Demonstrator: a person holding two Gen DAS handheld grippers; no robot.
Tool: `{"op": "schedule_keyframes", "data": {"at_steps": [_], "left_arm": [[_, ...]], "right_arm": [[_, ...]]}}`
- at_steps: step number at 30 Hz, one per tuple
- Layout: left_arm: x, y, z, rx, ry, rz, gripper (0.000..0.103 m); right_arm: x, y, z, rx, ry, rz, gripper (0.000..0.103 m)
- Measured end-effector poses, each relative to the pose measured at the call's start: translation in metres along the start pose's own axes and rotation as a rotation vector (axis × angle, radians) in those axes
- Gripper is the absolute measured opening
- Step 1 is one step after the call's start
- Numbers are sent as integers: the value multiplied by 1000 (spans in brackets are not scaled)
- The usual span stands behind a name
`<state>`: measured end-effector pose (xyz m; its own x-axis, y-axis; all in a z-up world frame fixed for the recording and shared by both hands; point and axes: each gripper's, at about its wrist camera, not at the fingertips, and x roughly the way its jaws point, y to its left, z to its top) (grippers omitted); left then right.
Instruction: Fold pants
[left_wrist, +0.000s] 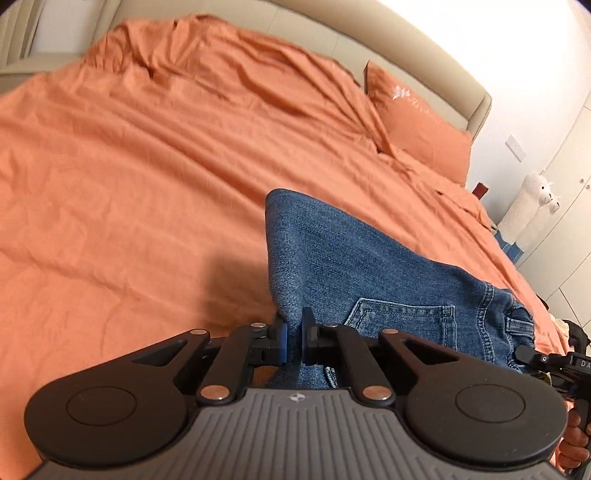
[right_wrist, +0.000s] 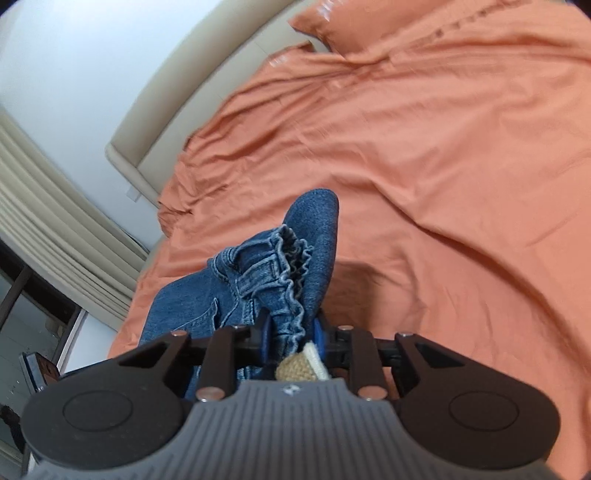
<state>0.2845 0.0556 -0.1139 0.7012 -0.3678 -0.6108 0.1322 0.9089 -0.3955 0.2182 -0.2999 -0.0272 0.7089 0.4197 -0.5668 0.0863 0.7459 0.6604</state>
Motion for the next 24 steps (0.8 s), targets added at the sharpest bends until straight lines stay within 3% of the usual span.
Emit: {"op": "schedule_keyframes", "data": {"at_steps": [7, 13, 19, 24], "left_arm": [[-61, -5, 16, 49, -45, 47, 6], [-132, 19, 33, 67, -83, 71, 6], [-194, 52, 47, 82, -124, 130, 6], [-220, 87, 58, 49, -122, 173, 6]], "right_arm": [[-27, 57, -10, -42, -6, 43, 18], [-37, 117, -27, -68, 13, 115, 18], [-24, 179, -50, -90, 55, 197, 18], [0, 226, -68, -119, 102, 240, 18]]}}
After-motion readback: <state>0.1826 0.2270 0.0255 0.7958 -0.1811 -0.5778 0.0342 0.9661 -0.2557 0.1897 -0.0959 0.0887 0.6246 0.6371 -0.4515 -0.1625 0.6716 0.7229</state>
